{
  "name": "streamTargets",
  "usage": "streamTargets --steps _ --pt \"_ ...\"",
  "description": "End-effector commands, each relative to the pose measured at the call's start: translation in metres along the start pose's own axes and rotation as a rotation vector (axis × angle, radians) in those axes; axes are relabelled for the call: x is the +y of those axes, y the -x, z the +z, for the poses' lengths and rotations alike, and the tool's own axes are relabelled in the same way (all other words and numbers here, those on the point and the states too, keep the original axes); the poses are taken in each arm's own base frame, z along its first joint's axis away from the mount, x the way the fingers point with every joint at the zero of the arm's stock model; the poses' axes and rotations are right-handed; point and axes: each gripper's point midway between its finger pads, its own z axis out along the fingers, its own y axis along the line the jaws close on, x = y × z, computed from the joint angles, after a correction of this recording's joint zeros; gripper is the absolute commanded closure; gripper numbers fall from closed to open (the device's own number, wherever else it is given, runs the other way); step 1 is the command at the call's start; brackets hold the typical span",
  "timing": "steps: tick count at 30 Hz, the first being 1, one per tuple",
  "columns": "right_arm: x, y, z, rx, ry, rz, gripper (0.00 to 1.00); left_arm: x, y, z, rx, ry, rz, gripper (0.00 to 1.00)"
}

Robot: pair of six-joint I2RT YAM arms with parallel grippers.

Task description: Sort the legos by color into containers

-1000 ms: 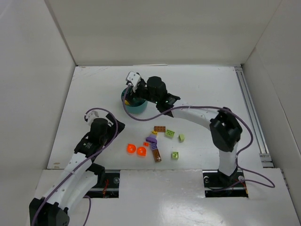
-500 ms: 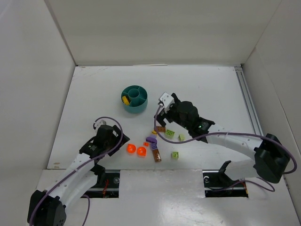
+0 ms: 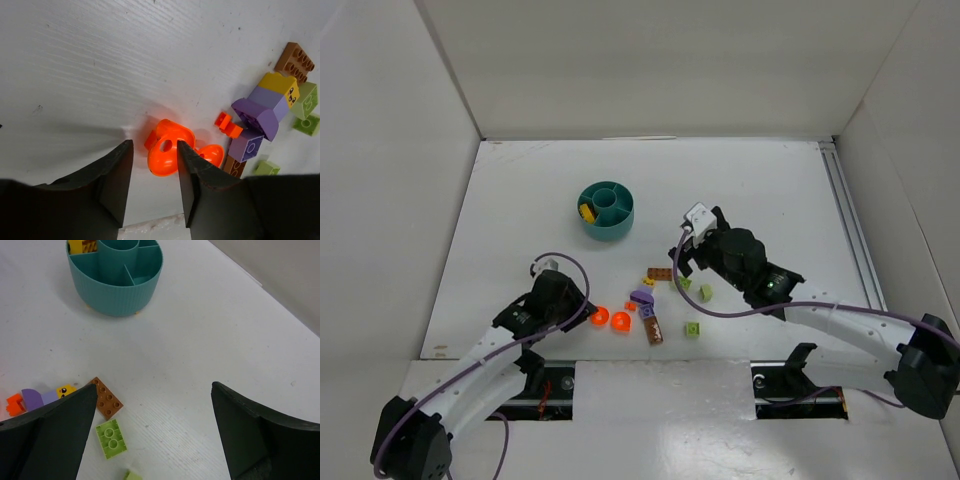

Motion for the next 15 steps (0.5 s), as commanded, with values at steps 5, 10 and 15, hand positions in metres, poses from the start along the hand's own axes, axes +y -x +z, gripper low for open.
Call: streamTargets --steps 5,10,15 --pt "-0.006 0.008 -0.005 -0.007 -0.032 0.008 0.0 -0.003 -0.005 0.001 0.01 -0.01 0.049 0.73" --pt "-0.008 0.01 -0.005 -0.004 -0.041 -0.01 0.0 -0.004 -0.007 0.001 0.022 -0.002 0.058 0.79" --pt "-0.014 0.008 -0.008 0.008 -0.058 -0.009 0.0 -0.005 -0.005 0.004 0.018 0.009 0.069 0.86"
